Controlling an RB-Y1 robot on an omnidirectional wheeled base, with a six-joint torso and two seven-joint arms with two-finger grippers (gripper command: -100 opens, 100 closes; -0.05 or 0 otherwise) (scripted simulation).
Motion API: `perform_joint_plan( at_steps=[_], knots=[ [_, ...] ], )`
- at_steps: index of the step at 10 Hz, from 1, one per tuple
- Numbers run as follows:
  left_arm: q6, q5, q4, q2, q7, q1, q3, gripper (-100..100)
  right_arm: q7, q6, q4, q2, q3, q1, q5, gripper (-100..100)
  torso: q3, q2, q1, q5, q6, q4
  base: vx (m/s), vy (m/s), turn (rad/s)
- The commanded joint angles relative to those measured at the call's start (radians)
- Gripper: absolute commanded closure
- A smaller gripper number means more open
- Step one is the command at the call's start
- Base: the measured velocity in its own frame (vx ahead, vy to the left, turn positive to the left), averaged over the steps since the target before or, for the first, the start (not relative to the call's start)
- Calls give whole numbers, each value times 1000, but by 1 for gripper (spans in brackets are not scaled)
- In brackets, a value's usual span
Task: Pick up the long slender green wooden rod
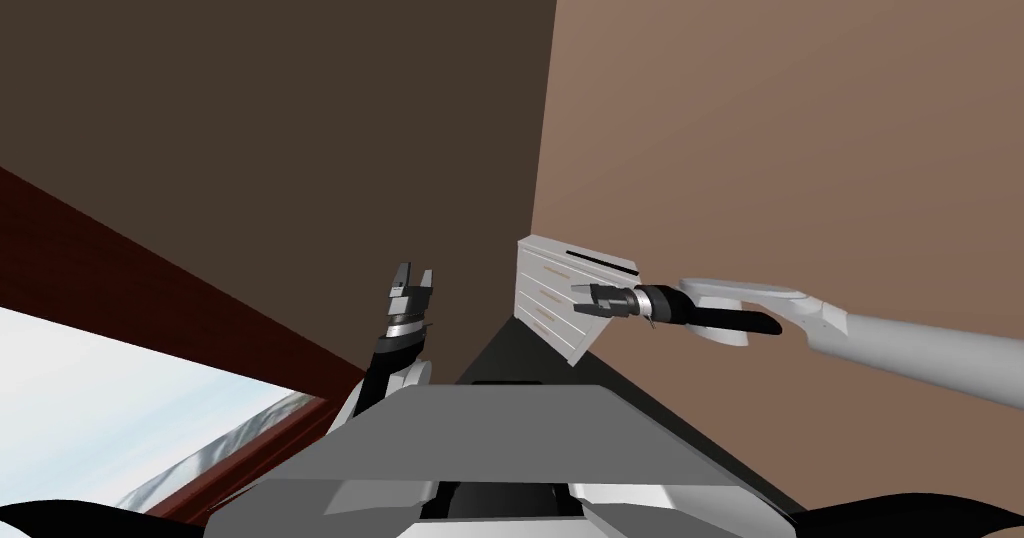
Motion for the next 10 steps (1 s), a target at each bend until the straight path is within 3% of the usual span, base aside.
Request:
perform_joint_plan(
  at_steps=[1, 3, 4, 7, 8, 10],
  knots=[
    [0, 0, 0, 0, 0, 0, 0, 0, -9, -13, 41, -50, 10, 12, -2, -100, 0, 0, 0, 0, 0, 0, 52, -2, -82],
    [0, 0, 0, 0, 0, 0, 0, 0, -9, -13, 41, -108, 10, 12, -2, -100, -2, -3, 0, 0, 0, -1, 46, 5, -37],
    [0, 0, 0, 0, 0, 0, 0, 0, -17, -26, 83, -131, 18, 28, -6, -100, -1, -1, 0, 0, 0, 0, 58, 0, -104],
    [0, 0, 0, 0, 0, 0, 0, 0, -17, -26, 83, -205, 18, 28, -6, -100, -1, -2, 0, 0, 0, 0, 32, 4, -7],
    [0, 0, 0, 0, 0, 0, 0, 0, -27, -38, 126, -240, 26, 46, -10, -100, 0, 0, 0, 0, 0, 0, 51, -2, -94],
    [0, 0, 0, 0, 0, 0, 0, 0, -27, -38, 126, -301, 26, 46, -10, -100, -2, -3, 0, 0, 0, -1, 60, -2, -31]
  ],
)
